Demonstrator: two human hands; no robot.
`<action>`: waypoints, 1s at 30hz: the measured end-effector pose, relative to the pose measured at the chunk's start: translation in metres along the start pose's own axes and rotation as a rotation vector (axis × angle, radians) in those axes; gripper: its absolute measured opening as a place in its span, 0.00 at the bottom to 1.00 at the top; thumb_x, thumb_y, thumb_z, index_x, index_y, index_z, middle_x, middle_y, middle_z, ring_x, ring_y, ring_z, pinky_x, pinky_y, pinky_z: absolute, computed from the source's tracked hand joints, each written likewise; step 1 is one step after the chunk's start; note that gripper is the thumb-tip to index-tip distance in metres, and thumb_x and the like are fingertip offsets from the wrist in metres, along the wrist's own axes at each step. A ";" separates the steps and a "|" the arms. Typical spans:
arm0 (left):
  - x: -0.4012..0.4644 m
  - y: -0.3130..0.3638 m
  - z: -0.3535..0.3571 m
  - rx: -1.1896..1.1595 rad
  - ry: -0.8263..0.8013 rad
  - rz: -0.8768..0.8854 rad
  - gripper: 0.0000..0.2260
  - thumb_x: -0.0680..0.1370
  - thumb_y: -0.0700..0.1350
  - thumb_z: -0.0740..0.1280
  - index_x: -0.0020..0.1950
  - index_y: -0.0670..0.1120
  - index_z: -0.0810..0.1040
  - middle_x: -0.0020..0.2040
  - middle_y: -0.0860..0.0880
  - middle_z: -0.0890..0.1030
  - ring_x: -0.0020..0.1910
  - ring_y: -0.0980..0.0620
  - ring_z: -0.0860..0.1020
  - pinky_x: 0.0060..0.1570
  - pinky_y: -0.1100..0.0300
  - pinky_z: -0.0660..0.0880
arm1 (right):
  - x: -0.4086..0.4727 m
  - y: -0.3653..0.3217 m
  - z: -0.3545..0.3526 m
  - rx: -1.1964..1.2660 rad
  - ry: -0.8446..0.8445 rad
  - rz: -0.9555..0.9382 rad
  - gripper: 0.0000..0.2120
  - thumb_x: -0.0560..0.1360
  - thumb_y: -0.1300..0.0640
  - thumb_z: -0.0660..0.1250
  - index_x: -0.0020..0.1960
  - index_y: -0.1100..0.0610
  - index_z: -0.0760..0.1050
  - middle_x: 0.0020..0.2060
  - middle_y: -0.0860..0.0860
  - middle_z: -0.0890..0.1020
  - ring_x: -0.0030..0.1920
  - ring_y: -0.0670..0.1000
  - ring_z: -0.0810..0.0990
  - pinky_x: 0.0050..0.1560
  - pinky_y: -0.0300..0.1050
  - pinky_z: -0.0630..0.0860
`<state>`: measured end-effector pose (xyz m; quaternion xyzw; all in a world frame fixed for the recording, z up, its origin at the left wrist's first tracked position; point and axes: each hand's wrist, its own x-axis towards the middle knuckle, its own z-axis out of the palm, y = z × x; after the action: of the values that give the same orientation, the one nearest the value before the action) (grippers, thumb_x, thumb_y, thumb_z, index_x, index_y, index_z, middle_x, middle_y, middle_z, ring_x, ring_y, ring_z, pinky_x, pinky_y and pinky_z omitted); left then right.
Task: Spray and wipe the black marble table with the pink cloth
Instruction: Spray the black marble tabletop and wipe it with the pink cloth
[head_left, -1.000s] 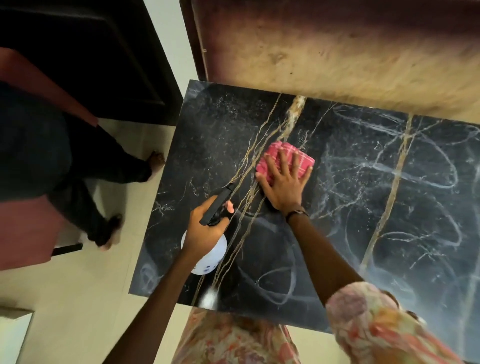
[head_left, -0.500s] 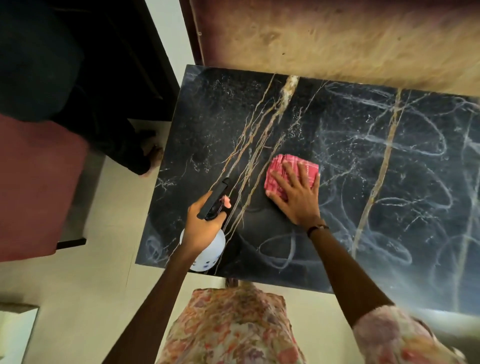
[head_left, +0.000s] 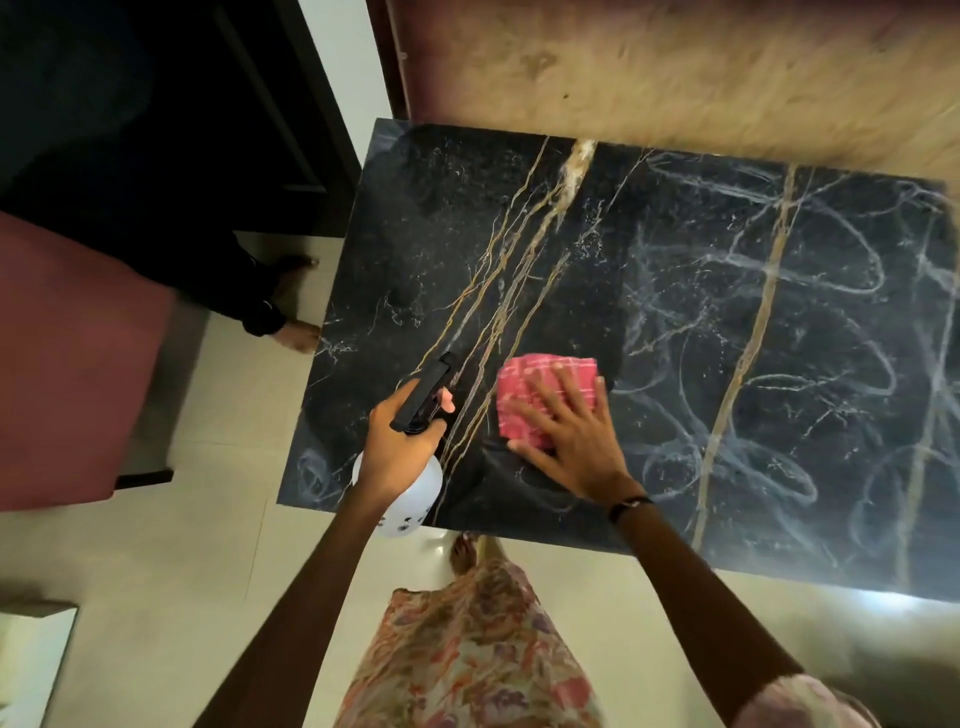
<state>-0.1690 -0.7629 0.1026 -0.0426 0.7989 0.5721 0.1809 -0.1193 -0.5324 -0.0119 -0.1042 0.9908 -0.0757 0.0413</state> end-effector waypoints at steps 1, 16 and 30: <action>0.000 0.000 0.000 -0.004 -0.001 -0.008 0.10 0.73 0.29 0.64 0.47 0.42 0.79 0.43 0.50 0.81 0.35 0.63 0.78 0.54 0.36 0.72 | 0.001 0.013 -0.003 0.011 -0.006 0.069 0.31 0.76 0.30 0.45 0.76 0.40 0.57 0.77 0.50 0.56 0.77 0.60 0.49 0.69 0.76 0.49; -0.008 0.011 0.001 -0.003 -0.013 -0.088 0.08 0.74 0.34 0.66 0.51 0.42 0.79 0.38 0.52 0.79 0.47 0.37 0.77 0.55 0.37 0.73 | -0.043 -0.067 0.012 0.029 -0.016 -0.025 0.29 0.77 0.32 0.49 0.76 0.41 0.57 0.77 0.49 0.57 0.77 0.60 0.48 0.69 0.75 0.49; -0.019 0.011 -0.002 -0.017 -0.003 -0.047 0.08 0.74 0.35 0.67 0.49 0.44 0.80 0.38 0.52 0.80 0.28 0.64 0.76 0.47 0.41 0.75 | -0.031 -0.124 0.018 0.033 -0.003 0.110 0.27 0.78 0.35 0.50 0.74 0.43 0.61 0.76 0.50 0.61 0.76 0.62 0.53 0.68 0.78 0.48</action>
<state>-0.1550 -0.7635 0.1196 -0.0621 0.7925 0.5744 0.1952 -0.0625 -0.6484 -0.0079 -0.0489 0.9936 -0.0896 0.0486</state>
